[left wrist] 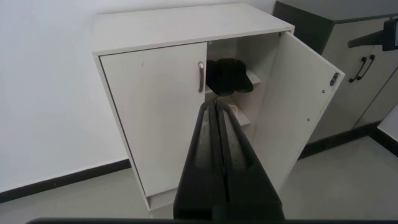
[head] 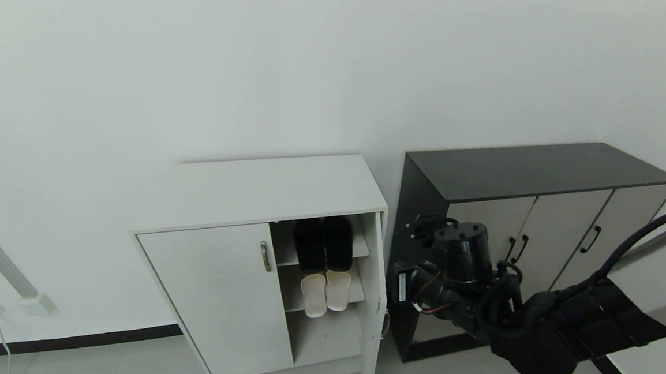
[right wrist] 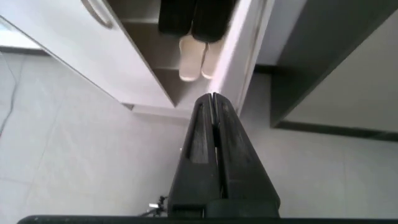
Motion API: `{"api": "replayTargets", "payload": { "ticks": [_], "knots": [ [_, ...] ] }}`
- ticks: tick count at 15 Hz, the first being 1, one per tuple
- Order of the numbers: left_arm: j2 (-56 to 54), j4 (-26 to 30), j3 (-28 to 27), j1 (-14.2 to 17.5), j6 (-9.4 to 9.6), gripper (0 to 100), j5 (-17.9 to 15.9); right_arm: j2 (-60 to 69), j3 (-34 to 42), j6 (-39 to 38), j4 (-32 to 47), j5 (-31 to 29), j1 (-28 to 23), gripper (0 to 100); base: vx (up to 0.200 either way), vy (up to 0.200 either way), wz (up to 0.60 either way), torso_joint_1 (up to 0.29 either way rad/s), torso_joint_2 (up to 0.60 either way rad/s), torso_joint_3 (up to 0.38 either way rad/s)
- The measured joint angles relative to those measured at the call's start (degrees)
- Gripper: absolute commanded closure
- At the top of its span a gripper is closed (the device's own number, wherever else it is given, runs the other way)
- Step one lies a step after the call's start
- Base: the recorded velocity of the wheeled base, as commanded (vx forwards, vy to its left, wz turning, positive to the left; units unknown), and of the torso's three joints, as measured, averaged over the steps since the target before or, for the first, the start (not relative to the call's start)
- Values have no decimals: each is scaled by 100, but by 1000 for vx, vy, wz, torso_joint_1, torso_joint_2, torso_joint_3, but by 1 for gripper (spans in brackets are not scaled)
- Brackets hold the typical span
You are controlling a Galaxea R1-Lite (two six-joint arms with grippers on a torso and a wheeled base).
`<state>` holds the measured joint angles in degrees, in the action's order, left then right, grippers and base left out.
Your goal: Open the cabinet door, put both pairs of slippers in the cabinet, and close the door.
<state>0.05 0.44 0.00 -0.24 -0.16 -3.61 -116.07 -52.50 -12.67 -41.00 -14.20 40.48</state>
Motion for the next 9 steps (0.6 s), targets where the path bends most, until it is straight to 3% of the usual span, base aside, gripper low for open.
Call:
{"api": "replayTargets", "payload": {
  "ticks": [2,7,9],
  "knots": [
    [0,0,0,-5,0,100,0,61,226,68,-299,15,-66,100,0,0,0,0,0,0],
    [0,2,0,-5,0,100,2,113,372,84,-332,143,-66,100,0,0,600,4,3,4],
    [0,2,0,-5,0,100,2,116,383,84,-362,148,-63,100,0,0,0,0,0,0]
  ]
}}
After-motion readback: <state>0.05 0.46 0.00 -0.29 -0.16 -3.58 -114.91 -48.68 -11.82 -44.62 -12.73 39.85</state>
